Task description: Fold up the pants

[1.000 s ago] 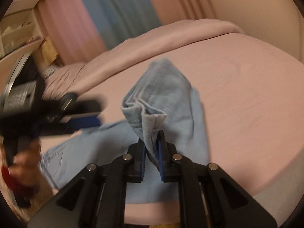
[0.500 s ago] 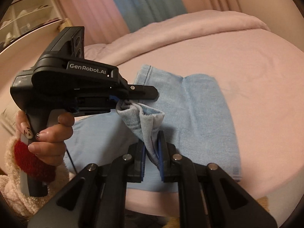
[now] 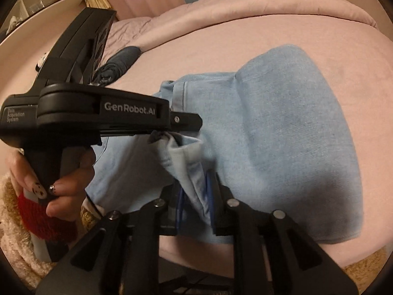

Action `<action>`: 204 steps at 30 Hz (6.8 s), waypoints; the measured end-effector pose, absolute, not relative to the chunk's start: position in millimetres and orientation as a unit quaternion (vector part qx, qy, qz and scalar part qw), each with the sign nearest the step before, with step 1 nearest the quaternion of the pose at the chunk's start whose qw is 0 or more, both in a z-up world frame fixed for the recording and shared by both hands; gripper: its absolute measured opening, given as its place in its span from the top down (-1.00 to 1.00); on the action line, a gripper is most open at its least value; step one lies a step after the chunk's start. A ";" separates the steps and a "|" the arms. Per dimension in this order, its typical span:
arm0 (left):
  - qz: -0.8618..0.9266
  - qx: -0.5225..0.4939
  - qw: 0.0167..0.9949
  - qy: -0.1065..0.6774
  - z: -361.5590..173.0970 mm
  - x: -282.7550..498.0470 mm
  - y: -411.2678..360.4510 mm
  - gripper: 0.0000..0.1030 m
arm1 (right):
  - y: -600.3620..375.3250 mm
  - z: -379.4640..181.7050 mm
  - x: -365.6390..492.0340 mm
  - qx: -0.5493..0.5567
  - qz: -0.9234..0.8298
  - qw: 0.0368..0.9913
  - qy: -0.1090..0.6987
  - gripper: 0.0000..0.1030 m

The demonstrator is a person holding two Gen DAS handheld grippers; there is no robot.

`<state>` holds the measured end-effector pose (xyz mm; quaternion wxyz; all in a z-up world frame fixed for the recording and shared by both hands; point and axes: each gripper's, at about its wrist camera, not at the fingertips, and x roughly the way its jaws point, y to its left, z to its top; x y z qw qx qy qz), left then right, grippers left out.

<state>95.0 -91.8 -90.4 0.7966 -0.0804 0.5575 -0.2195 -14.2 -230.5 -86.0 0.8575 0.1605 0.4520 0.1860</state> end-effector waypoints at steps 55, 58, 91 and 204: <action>-0.164 -0.055 0.845 0.507 -110.3 12.2 -62.5 0.87 | -291.3 -79.4 83.3 0.107 -0.001 0.864 0.493 0.76; -0.162 -0.051 0.846 0.505 -110.7 9.2 -64.2 0.87 | -293.4 -83.1 91.8 0.110 -0.001 0.865 0.490 0.76; 0.036 -0.233 0.882 0.408 -44.4 -20.5 144.6 -0.23 | -229.8 -36.9 -3.2 0.091 0.072 0.899 0.423 -0.16; -0.079 -0.191 0.857 0.472 -65.8 -6.0 92.5 0.03 | -223.4 25.6 1.0 0.226 0.120 0.911 0.322 0.58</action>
